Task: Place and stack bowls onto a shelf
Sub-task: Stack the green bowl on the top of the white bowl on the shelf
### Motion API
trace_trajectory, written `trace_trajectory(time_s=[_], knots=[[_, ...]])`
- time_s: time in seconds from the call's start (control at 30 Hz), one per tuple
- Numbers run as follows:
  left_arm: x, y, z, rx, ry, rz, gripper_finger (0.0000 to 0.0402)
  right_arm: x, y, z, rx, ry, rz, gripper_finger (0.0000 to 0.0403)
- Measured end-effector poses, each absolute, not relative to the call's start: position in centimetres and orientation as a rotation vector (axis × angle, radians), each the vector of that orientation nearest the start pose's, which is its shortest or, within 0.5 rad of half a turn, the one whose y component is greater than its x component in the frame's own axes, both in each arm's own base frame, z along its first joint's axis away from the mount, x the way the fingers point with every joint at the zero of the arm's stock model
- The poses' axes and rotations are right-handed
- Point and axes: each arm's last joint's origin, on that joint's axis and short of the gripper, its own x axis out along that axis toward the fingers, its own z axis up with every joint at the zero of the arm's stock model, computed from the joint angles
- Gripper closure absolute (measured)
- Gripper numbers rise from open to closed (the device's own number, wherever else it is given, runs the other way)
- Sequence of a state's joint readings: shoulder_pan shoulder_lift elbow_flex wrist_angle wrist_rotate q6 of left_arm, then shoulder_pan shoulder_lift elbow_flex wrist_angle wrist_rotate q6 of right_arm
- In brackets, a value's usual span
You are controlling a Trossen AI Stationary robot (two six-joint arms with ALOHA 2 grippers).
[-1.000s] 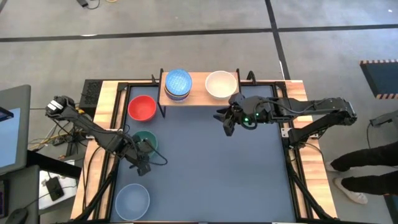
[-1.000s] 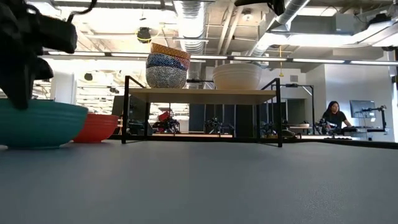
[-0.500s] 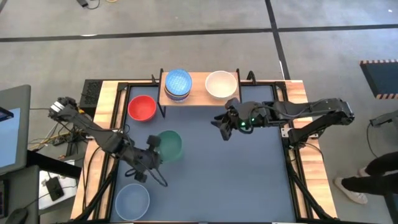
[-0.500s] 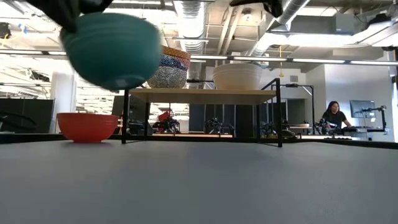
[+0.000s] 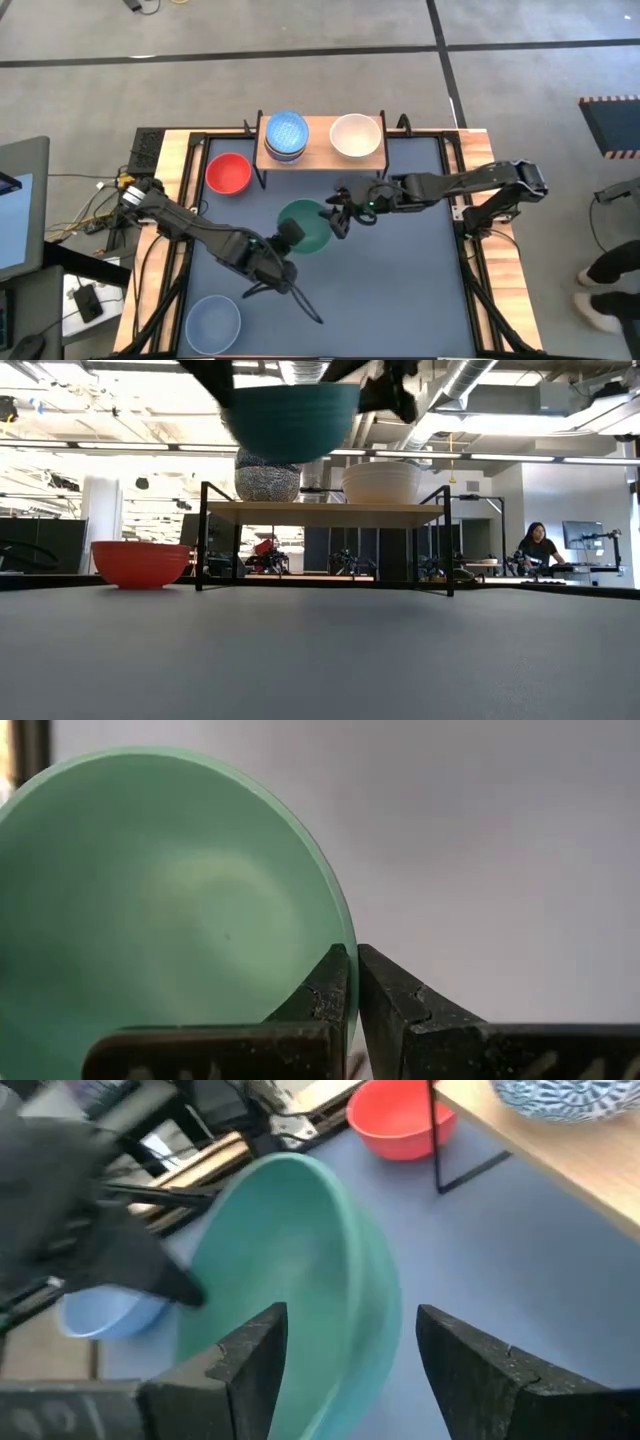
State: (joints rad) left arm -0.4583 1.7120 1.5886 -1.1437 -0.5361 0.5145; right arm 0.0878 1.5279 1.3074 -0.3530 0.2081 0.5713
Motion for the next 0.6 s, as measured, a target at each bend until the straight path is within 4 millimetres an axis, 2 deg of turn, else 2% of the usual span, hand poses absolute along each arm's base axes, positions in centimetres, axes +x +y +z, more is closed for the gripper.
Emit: trace_trajectory(time_s=[0.2,0.33,0.47,0.6], knots=[[31.7,-13.6,31.7,1.217,1.094,-0.225,0.0401,34.6,1.0,30.8,0.414,0.636,-0.332,0.0154],[31.8,-13.4,32.4,1.242,1.085,-0.203,0.0401,34.3,0.4,30.3,0.41,0.692,-0.361,0.0168],[32.0,-13.3,32.6,1.24,1.08,-0.195,0.0401,34.3,0.0,30.3,0.414,0.697,-0.373,0.022],[32.3,-12.7,32.6,1.216,1.08,-0.17,0.0401,34.3,-0.4,30.3,0.428,0.697,-0.374,0.031]])
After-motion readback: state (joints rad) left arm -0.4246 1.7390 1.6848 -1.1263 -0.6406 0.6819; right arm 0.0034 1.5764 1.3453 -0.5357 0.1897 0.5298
